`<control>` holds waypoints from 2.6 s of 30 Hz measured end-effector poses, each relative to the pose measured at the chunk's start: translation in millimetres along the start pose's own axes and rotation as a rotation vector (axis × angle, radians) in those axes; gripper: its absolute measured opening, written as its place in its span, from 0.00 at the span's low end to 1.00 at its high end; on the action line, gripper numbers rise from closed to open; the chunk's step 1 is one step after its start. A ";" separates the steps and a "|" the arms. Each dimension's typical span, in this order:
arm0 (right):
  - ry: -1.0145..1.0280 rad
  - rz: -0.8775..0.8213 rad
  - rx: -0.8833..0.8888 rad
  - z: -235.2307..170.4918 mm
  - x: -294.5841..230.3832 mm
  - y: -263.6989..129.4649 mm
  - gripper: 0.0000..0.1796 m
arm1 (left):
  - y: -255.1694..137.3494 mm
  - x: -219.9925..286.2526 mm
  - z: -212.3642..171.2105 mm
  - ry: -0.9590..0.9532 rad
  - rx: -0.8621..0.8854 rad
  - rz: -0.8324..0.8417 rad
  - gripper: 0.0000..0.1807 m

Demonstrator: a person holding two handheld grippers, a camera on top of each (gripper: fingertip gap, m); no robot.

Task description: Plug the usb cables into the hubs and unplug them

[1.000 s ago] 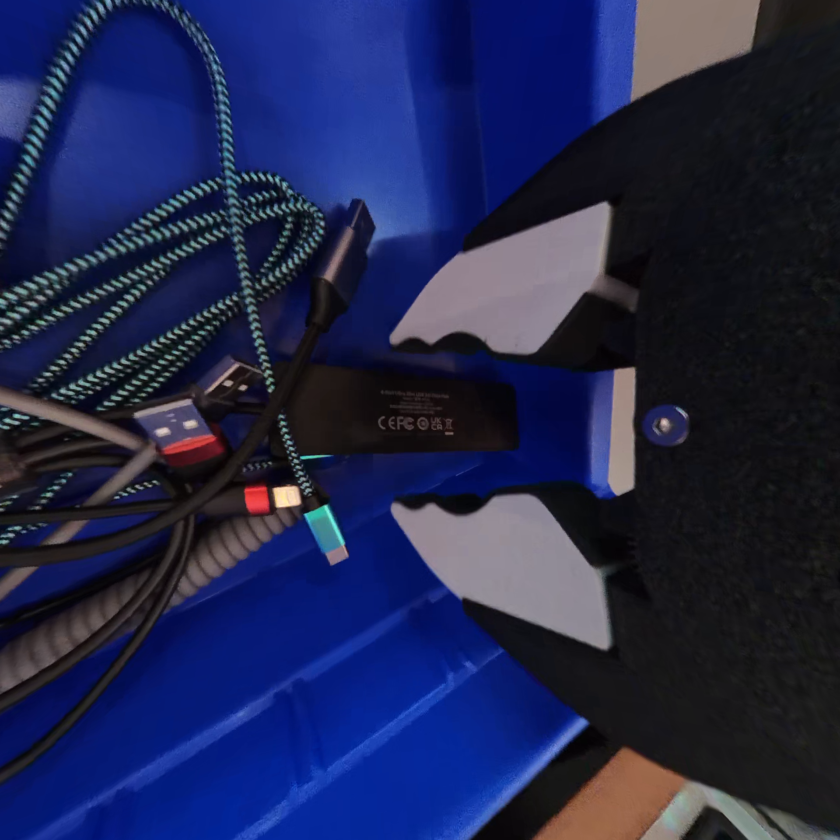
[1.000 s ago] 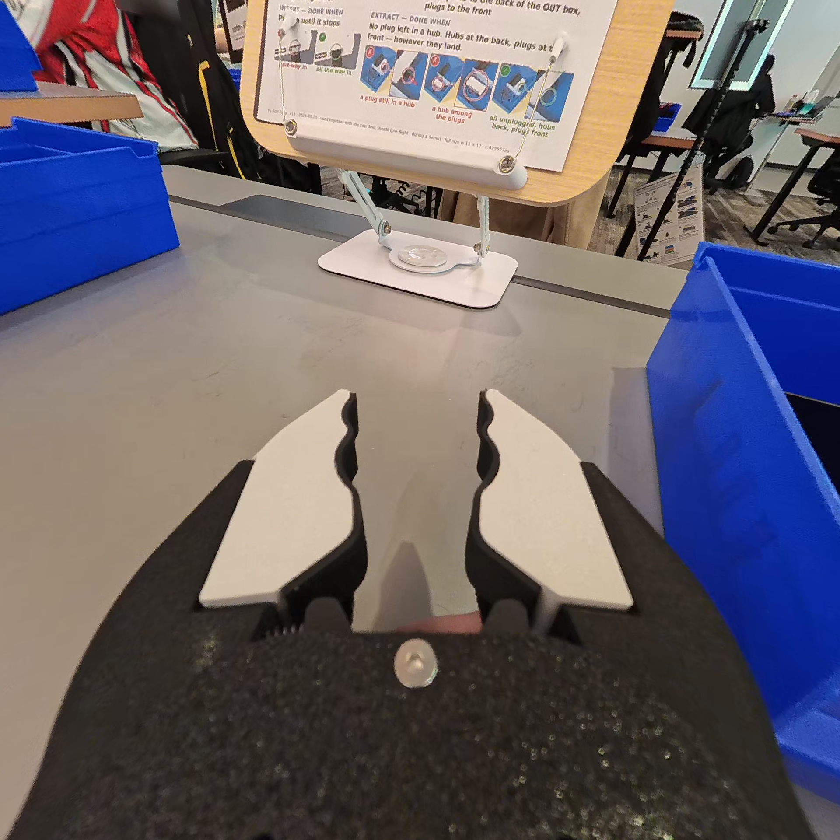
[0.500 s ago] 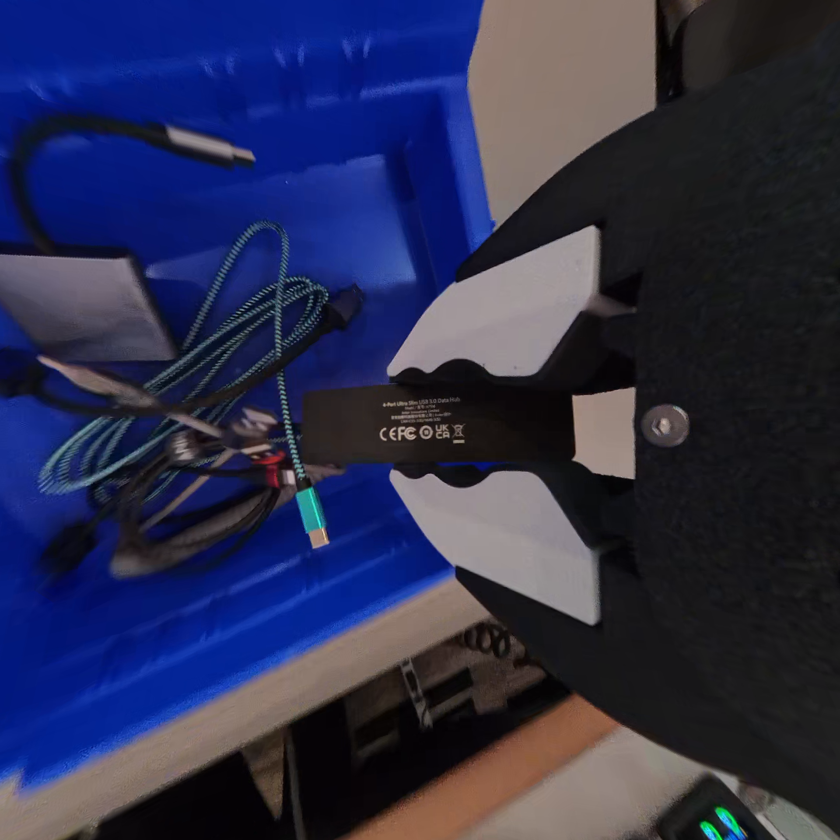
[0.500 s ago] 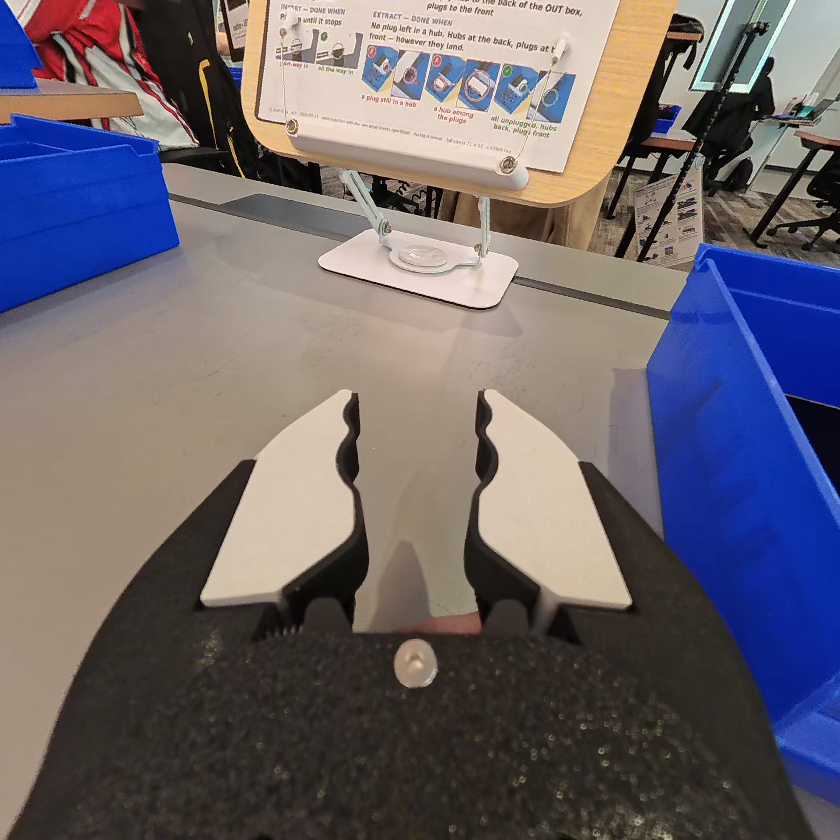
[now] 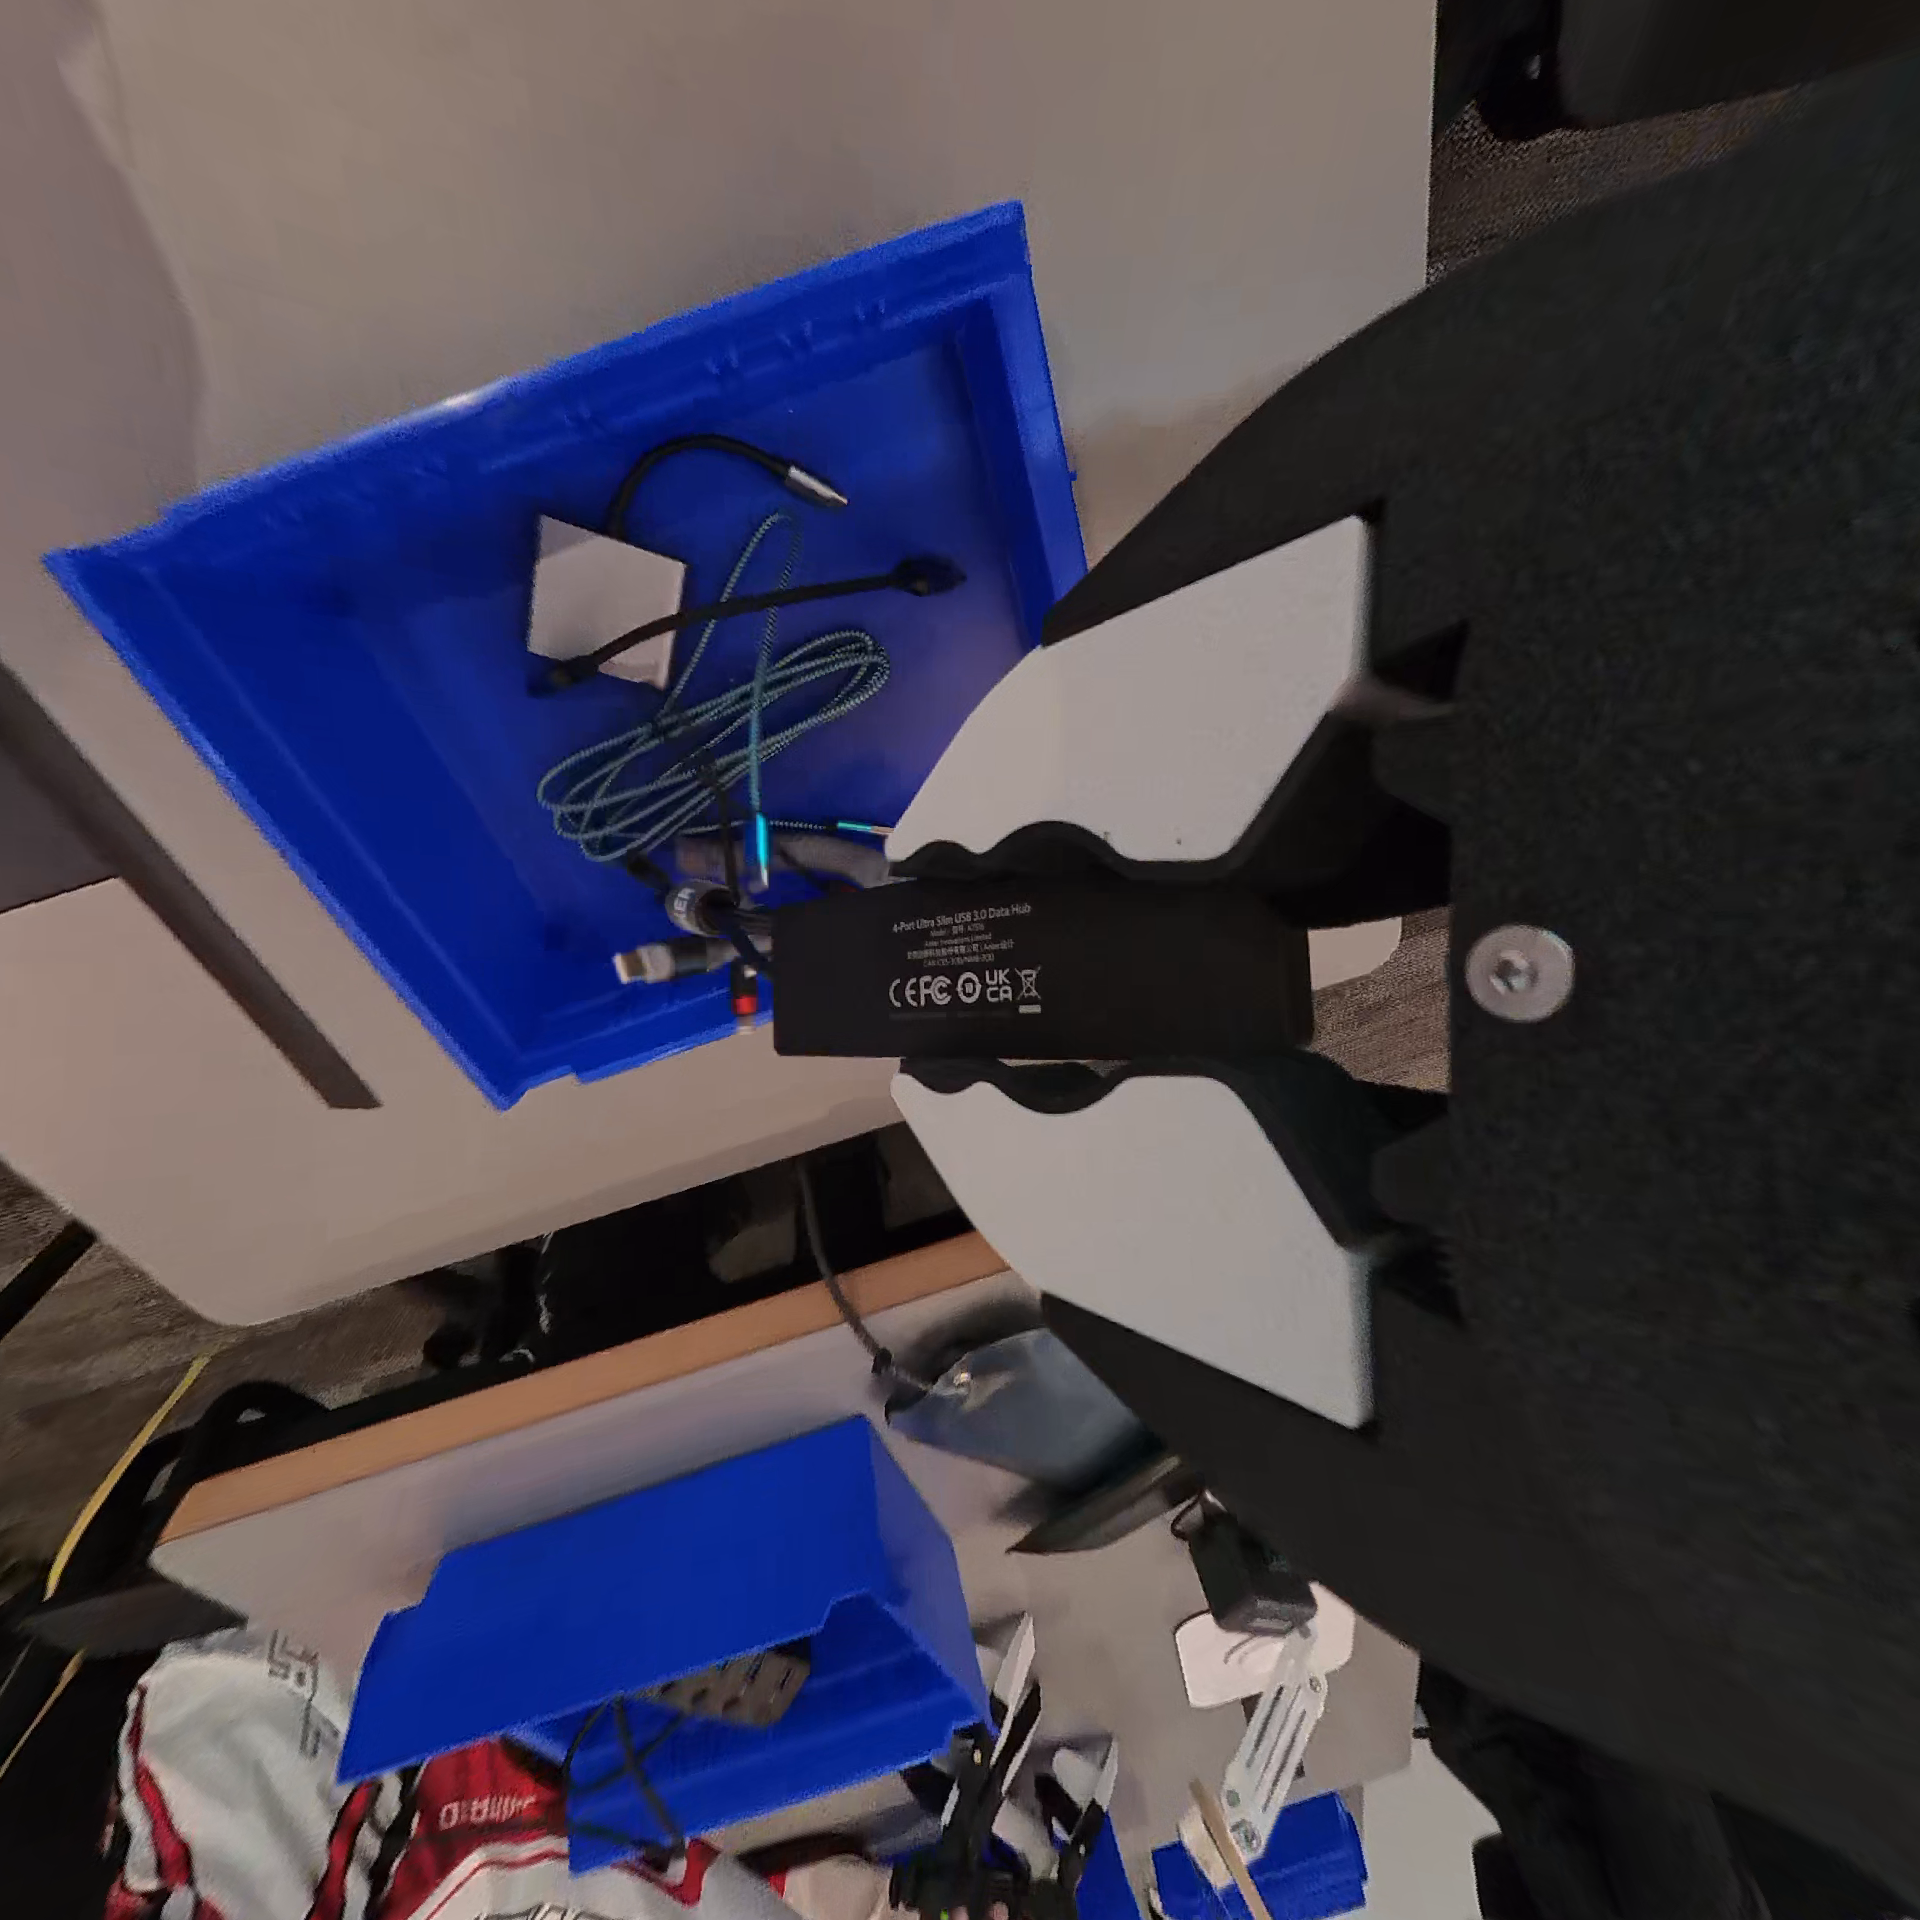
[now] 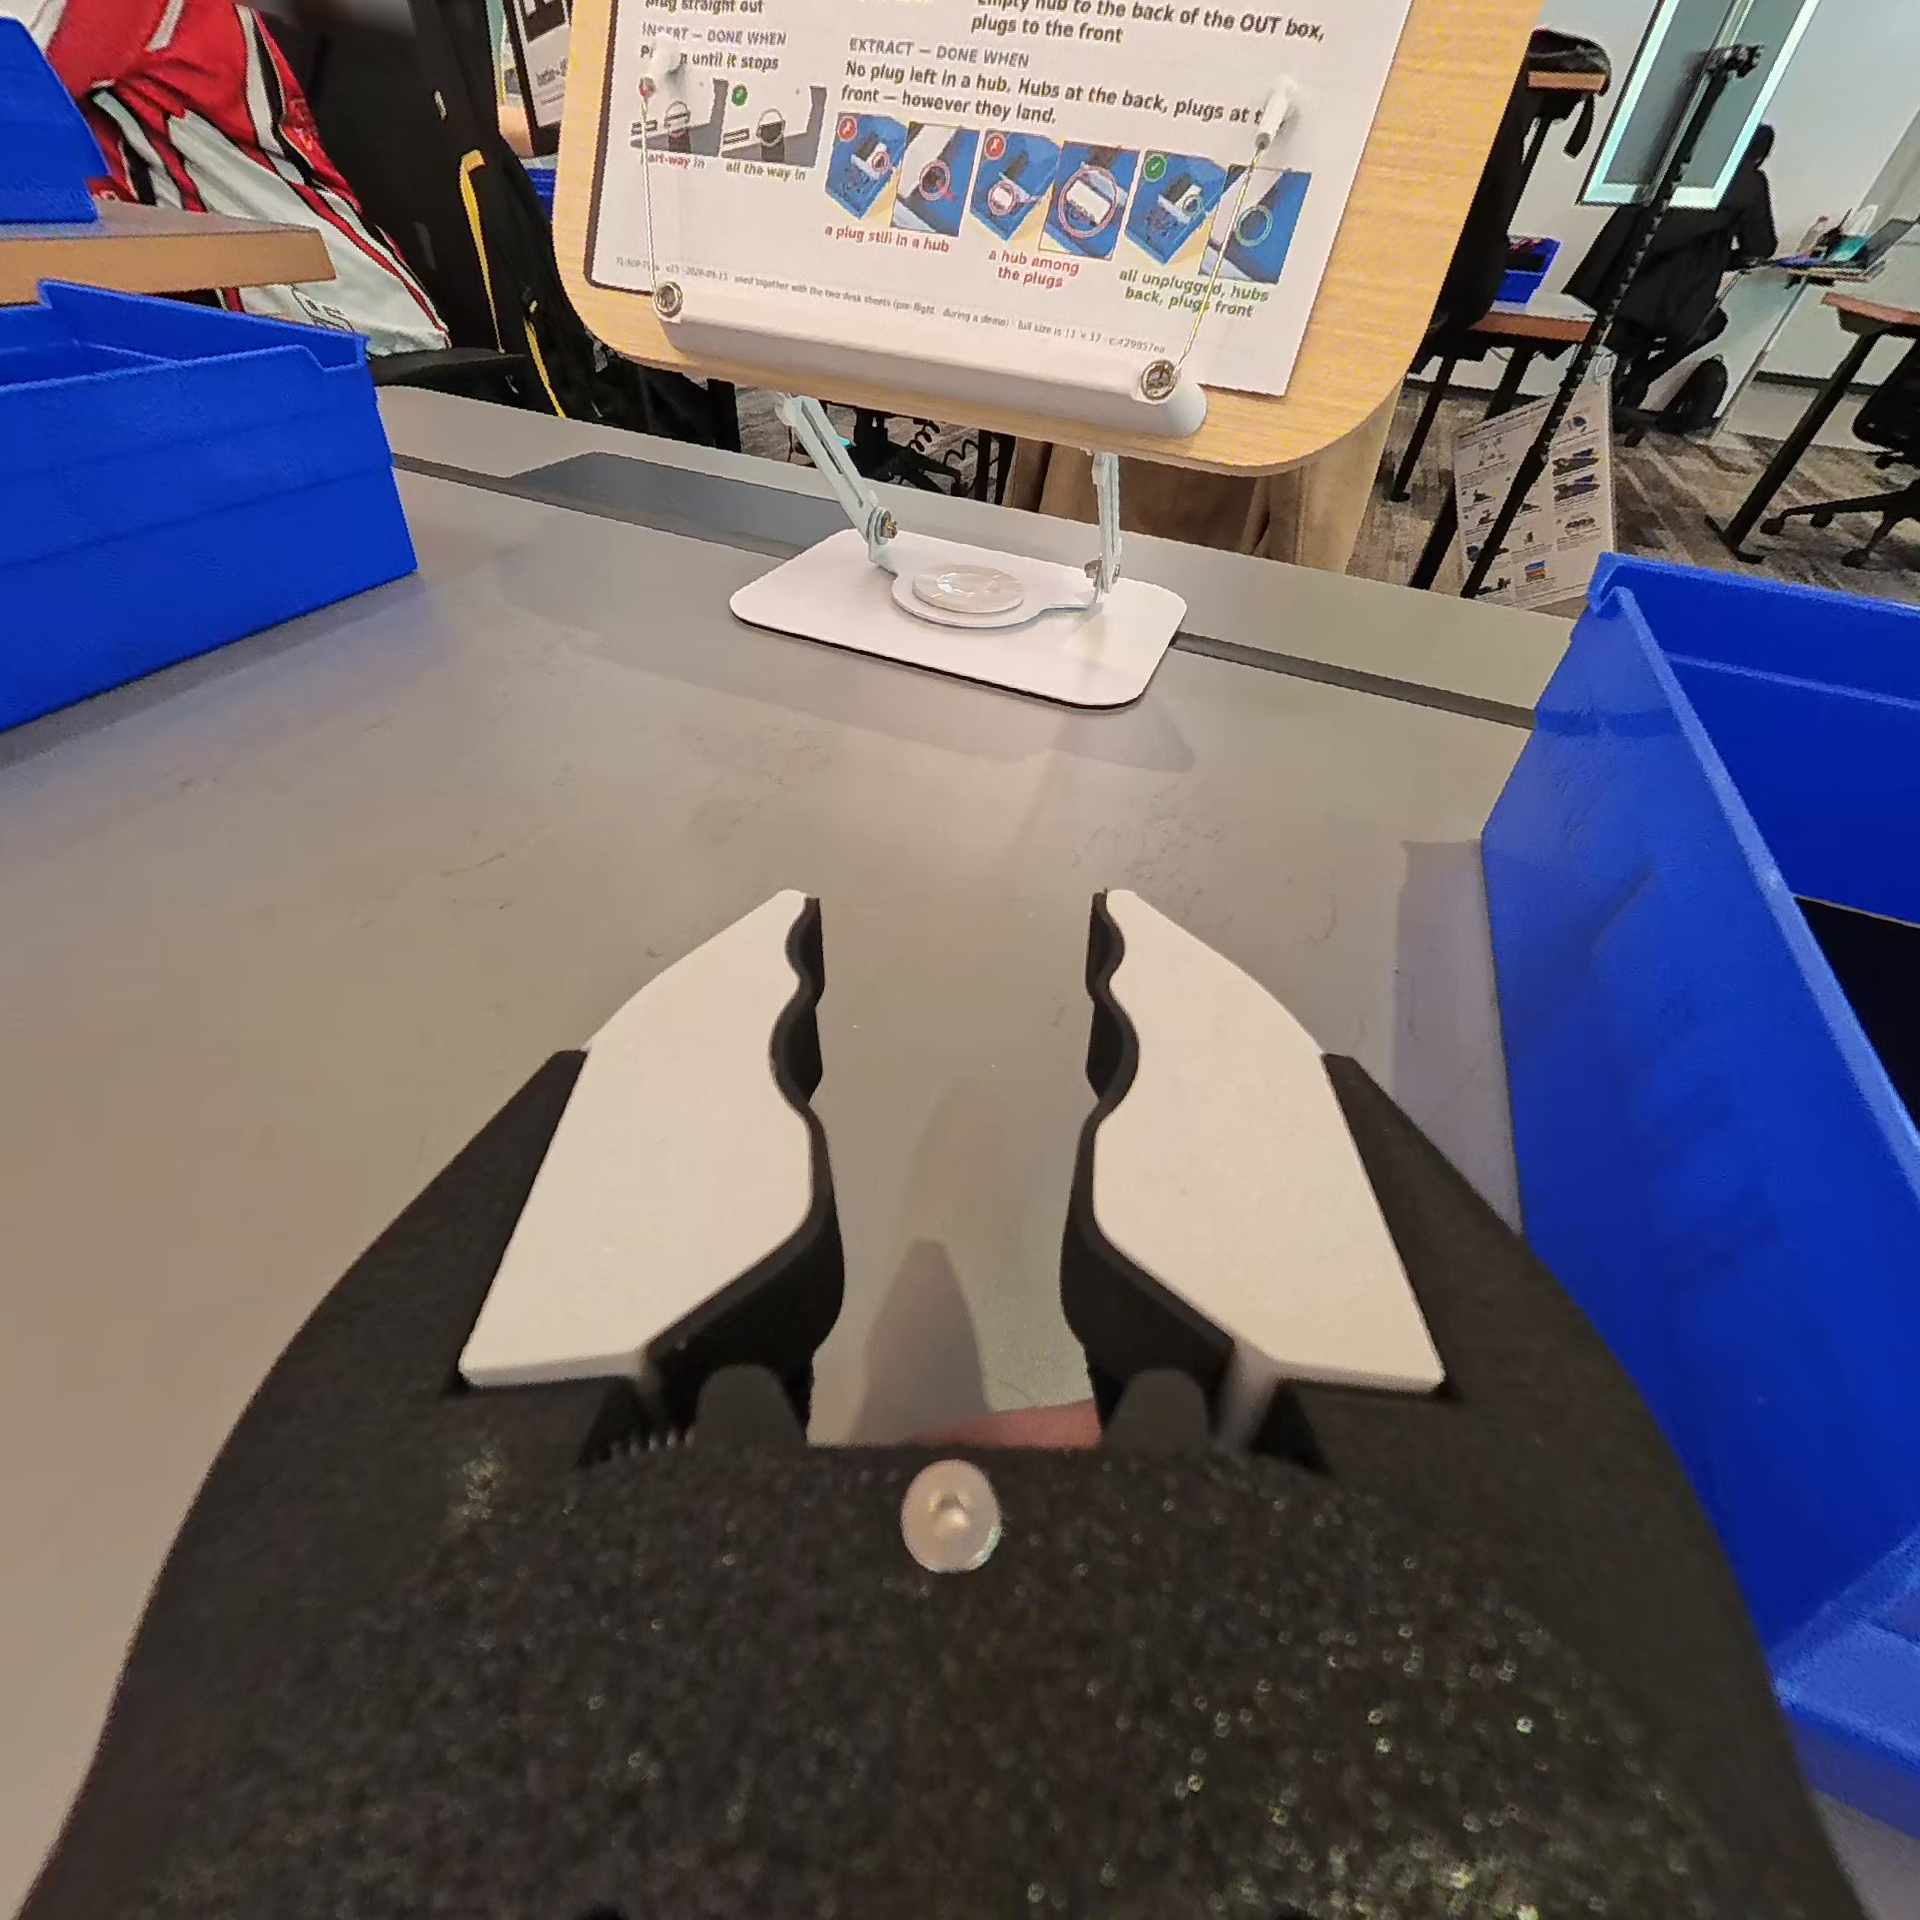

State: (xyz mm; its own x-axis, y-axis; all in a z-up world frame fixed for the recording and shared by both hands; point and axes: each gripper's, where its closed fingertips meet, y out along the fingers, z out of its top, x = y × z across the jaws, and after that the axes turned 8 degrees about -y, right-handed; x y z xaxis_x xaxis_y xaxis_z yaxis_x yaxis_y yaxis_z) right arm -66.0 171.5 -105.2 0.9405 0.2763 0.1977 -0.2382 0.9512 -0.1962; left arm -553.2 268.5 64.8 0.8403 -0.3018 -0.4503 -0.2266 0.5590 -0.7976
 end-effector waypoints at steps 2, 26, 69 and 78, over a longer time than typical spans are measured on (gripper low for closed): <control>0.001 0.001 -0.002 -0.3 -0.1 0.2 0.27 | -12.9 -4.7 12.9 0.002 0.037 0.022 0.18; 0.009 0.009 -0.003 -0.5 -0.1 0.6 0.27 | -105.5 147.0 79.6 0.520 0.006 -0.163 0.18; -0.025 0.023 -0.007 -0.3 -5.2 1.2 0.27 | 50.9 400.8 40.8 1.228 -0.508 -0.259 0.00; -0.033 0.020 0.009 1.5 -5.6 -0.7 0.27 | 43.8 399.1 56.0 0.993 -0.223 -0.447 0.12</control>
State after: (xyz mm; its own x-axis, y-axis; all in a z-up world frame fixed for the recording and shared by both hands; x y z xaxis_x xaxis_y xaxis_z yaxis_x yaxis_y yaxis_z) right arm -71.4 169.5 -104.7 0.9271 0.2994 0.2253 -0.2591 0.9466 -0.1918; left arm -200.1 215.8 -127.3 0.1230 -0.9816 -0.1463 -0.1690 0.1245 -0.9777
